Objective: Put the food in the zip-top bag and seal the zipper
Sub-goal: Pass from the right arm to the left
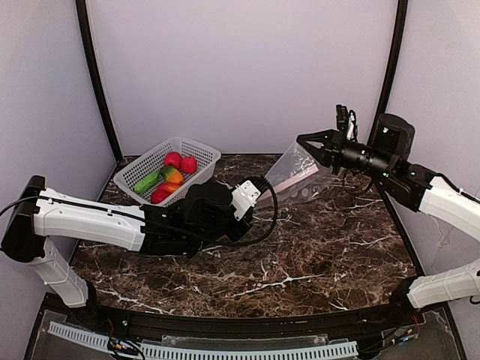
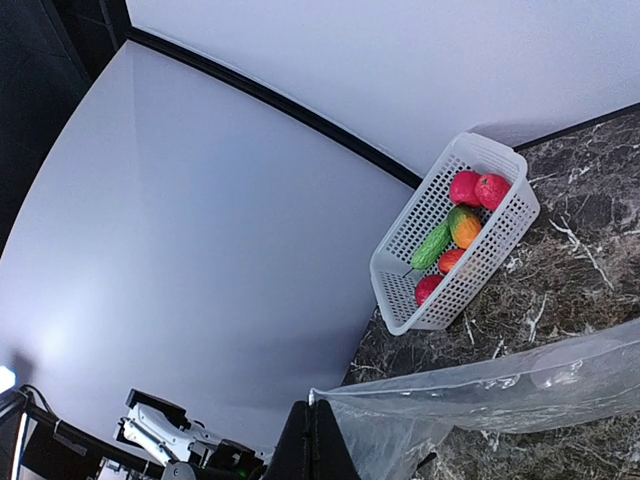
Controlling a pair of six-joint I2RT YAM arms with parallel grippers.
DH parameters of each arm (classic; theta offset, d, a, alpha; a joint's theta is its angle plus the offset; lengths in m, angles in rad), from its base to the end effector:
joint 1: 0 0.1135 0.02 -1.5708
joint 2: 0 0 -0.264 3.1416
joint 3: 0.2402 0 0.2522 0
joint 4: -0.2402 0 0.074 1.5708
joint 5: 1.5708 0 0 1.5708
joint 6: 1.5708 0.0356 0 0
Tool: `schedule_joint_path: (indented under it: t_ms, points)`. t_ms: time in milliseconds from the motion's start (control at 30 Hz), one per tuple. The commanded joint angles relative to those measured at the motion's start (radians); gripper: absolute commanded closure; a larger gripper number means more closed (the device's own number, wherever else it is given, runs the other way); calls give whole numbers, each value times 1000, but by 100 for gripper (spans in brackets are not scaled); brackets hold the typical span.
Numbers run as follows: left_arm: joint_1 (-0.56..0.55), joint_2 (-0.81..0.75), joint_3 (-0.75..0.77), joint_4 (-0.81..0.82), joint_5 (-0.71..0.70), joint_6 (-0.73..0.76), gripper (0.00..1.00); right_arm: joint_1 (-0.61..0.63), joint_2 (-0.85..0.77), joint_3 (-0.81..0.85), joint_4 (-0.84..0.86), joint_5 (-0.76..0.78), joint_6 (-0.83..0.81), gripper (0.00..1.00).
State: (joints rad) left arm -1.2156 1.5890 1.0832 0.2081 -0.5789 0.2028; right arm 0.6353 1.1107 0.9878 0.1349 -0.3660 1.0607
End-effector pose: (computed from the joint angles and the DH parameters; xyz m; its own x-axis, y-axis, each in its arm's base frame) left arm 0.1460 -0.3377 0.2808 0.0215 0.4268 -0.9041 0.6111 0.7101 0.3497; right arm 0.2021 0.1648 0.3808 -0.7302 0.4741 -0.4920 -0.4196 0.2571 0.8705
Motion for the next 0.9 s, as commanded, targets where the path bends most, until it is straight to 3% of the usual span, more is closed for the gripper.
schedule_joint_path:
  t_ms: [0, 167, 267, 433, 567, 867]
  points:
    - [-4, 3, 28, 22, -22, 31, 96, 10, -23, -10, 24, 13, 8, 100]
    - [-4, -29, 26, -19, 68, 75, 99, 6, -37, -27, -5, 41, -15, 100]
    - [-2, -80, 44, -129, 148, 76, 99, -17, -69, -34, -57, 81, -71, 99]
    - [61, -150, 161, -431, 452, 6, 99, -53, -144, 4, -213, 151, -289, 56]
    - [125, -154, 253, -659, 684, -39, 99, -54, -172, 100, -400, 166, -557, 33]
    - [177, -105, 407, -963, 942, 33, 99, -46, -146, 213, -606, -174, -938, 12]
